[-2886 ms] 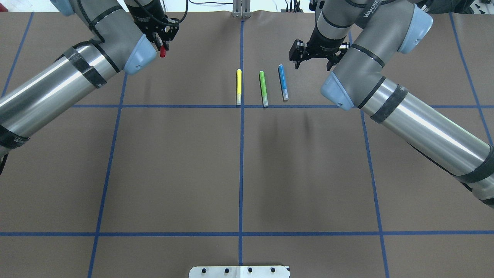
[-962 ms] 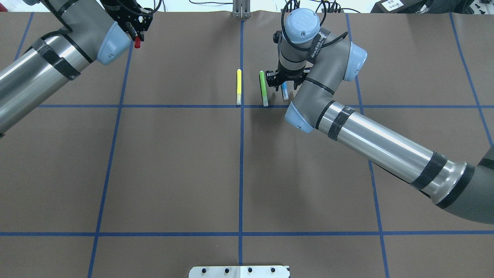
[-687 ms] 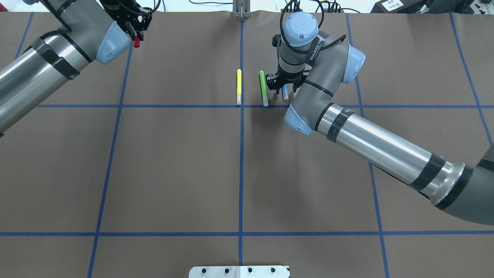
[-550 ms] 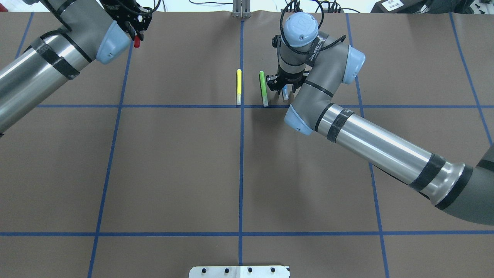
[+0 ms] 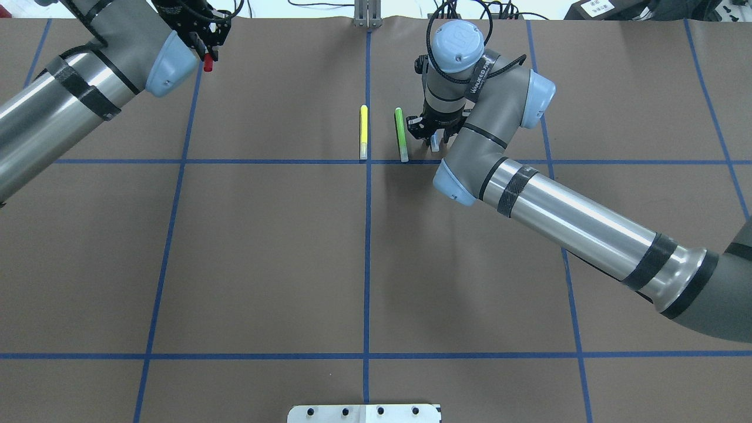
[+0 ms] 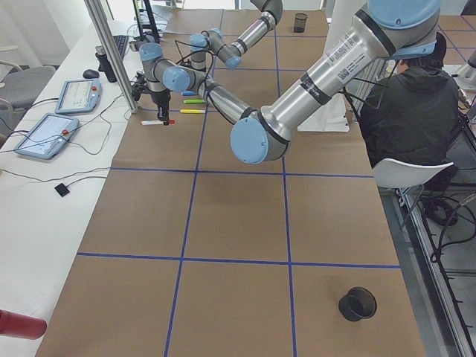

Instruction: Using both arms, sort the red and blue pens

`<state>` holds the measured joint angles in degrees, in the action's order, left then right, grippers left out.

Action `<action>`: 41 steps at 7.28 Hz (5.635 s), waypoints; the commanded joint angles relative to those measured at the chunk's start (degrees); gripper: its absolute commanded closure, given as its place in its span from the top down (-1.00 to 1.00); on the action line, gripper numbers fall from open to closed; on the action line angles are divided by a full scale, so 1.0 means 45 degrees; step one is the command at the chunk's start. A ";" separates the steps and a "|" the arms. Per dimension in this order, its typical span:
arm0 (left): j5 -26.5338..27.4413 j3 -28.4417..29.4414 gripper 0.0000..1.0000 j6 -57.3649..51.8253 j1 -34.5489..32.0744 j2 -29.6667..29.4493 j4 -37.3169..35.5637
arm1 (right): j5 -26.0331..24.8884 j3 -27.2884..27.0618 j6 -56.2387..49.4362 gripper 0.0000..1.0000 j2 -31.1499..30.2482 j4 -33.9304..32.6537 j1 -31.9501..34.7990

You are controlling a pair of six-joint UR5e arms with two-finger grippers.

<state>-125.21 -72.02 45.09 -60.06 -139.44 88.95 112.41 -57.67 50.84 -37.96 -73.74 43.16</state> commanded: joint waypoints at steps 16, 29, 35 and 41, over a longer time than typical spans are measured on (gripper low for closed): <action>-0.0027 -0.0089 -1.00 0.0000 -0.0072 0.0029 0.0000 | 0.0446 -0.0074 0.0031 -1.00 0.0212 0.0000 0.0387; 0.0042 -0.1572 -1.00 -0.8952 -0.4483 0.3447 -0.1753 | -0.0323 -0.4840 -1.0950 -1.00 -0.5255 -0.5147 0.5387; 0.0325 -0.2508 -1.00 -1.0702 -0.5618 0.6040 -0.3118 | -0.0589 -0.6986 -1.4498 -1.00 -0.8766 -0.9582 0.7533; 0.0207 -0.5947 -1.00 -1.0703 -0.6029 0.9111 -0.3379 | 0.1309 -1.0737 -1.8011 -1.00 -1.2912 -1.7328 1.0291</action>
<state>-124.21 -97.40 -3.11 -87.17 -98.98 73.86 117.66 -104.51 -26.70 -95.23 -141.62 87.79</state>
